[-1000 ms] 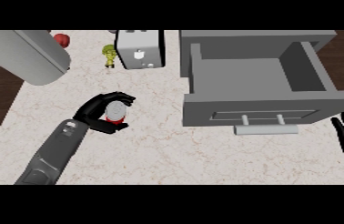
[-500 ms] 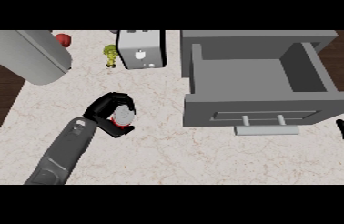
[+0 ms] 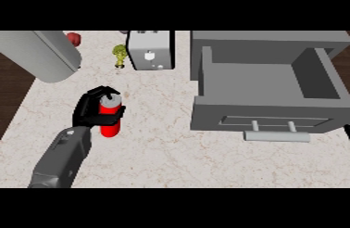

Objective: Pick up the can, place it into the drawer and close the drawer

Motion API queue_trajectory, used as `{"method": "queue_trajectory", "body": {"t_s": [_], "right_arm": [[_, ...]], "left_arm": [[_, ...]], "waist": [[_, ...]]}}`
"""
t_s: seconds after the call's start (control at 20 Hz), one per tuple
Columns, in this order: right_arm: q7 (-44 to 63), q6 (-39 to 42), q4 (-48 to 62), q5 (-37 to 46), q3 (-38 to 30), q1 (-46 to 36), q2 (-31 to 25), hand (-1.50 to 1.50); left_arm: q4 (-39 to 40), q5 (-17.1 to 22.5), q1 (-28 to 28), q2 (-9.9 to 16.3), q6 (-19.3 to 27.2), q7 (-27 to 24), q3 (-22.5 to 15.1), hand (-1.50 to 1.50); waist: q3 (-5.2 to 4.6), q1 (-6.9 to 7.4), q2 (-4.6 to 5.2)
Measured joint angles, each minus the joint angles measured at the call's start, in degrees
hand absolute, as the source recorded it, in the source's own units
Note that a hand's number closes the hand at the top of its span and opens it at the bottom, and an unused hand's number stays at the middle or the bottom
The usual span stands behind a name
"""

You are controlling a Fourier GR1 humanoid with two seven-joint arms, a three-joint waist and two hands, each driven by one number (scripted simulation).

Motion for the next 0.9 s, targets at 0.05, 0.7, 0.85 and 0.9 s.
{"method": "queue_trajectory", "body": {"t_s": [0.05,0.7,0.85,0.9], "right_arm": [[0.2,-0.2,0.1,-0.2,-0.3,-0.3,-0.1,-1.5],[-0.3,0.3,-1.2,-0.8,-1.3,0.6,0.1,-1.5],[0.6,0.4,-1.2,-1.6,-2.2,-0.2,-0.5,-1.5],[0.4,0.5,-0.7,-1.8,-2.5,-0.6,-0.7,-1.5]], "left_arm": [[-1.7,0.7,0.2,-0.8,1.7,1.1,0.4,1.5],[-40.1,1.2,5.9,-9.2,14.0,25.7,-10.0,1.5],[-47.5,1.4,5.5,-9.9,18.1,32.6,-14.7,1.5],[-49.2,1.7,4.7,-10.0,18.9,35.0,-15.9,1.5]], "waist": [[0.01,0.01,-0.04],[0.0,-0.47,-0.01],[-0.02,-0.87,0.11],[-0.03,-0.99,0.15]]}}
